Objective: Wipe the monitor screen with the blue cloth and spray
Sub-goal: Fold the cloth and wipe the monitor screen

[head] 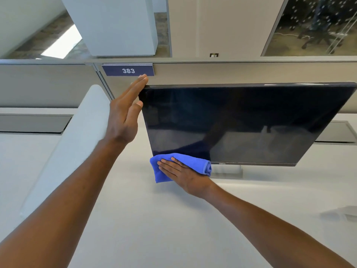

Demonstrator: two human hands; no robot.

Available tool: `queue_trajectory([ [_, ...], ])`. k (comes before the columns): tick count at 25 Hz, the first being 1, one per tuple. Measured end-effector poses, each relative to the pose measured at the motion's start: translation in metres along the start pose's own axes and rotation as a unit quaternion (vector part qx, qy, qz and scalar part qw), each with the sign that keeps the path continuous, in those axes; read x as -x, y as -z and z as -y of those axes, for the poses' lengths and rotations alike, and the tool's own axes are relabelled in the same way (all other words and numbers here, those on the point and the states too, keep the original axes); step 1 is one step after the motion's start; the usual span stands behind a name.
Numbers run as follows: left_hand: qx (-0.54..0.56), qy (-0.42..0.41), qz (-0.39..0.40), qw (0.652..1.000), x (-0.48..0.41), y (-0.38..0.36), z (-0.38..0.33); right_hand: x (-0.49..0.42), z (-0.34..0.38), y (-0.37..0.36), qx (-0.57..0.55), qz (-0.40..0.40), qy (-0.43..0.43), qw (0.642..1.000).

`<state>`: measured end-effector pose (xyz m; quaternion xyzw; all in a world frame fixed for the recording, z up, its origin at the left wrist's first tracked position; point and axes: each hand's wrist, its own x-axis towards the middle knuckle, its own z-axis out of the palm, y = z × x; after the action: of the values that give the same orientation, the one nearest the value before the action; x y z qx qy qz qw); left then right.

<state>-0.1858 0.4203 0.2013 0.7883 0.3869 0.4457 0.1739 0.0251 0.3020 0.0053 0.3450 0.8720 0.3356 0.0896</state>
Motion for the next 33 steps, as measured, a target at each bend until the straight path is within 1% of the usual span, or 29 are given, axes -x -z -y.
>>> queue_trajectory([
  [2,-0.004,0.003,-0.002,1.0,0.0,0.001,0.0,0.027,-0.014,-0.006,0.014,0.008,0.023,1.0],
  [4,-0.007,0.009,-0.004,1.0,-0.001,-0.001,-0.002,0.057,-0.028,-0.01,0.017,0.012,0.029,0.999],
  [7,-0.003,0.02,-0.003,1.0,0.0,-0.002,-0.007,0.094,-0.04,-0.009,-0.008,0.04,0.008,0.999],
  [9,0.003,0.021,-0.004,1.0,0.001,-0.002,-0.01,0.102,-0.039,-0.005,-0.031,0.056,-0.008,0.998],
  [12,0.015,0.023,-0.003,1.0,0.002,-0.001,-0.013,0.082,-0.023,0.003,-0.065,0.044,-0.051,0.996],
  [14,0.016,0.027,-0.003,1.0,0.002,-0.001,-0.014,0.057,-0.009,0.007,-0.075,0.028,-0.063,0.995],
  [21,-0.003,0.015,0.008,1.0,0.001,0.001,-0.012,-0.026,0.016,0.017,-0.058,0.016,-0.045,0.997],
  [23,-0.009,0.011,0.005,1.0,0.001,0.0,-0.011,-0.028,0.014,0.014,-0.041,0.017,-0.033,0.998],
  [26,-0.023,0.008,0.0,1.0,0.001,-0.001,-0.01,-0.007,-0.003,0.007,-0.012,0.017,-0.012,1.0],
  [27,-0.029,0.009,-0.001,1.0,0.001,-0.002,-0.01,0.004,-0.012,0.004,-0.012,0.009,-0.021,1.0],
  [29,-0.038,0.009,-0.006,0.999,0.001,-0.003,-0.011,0.025,-0.036,0.005,-0.019,-0.019,-0.072,0.997],
  [31,-0.04,0.015,-0.015,0.999,0.002,-0.008,-0.012,0.045,-0.063,0.009,-0.032,-0.054,-0.148,0.987],
  [33,-0.043,0.029,-0.022,0.998,0.004,-0.013,-0.014,0.062,-0.094,0.017,-0.067,-0.099,-0.244,0.962],
])
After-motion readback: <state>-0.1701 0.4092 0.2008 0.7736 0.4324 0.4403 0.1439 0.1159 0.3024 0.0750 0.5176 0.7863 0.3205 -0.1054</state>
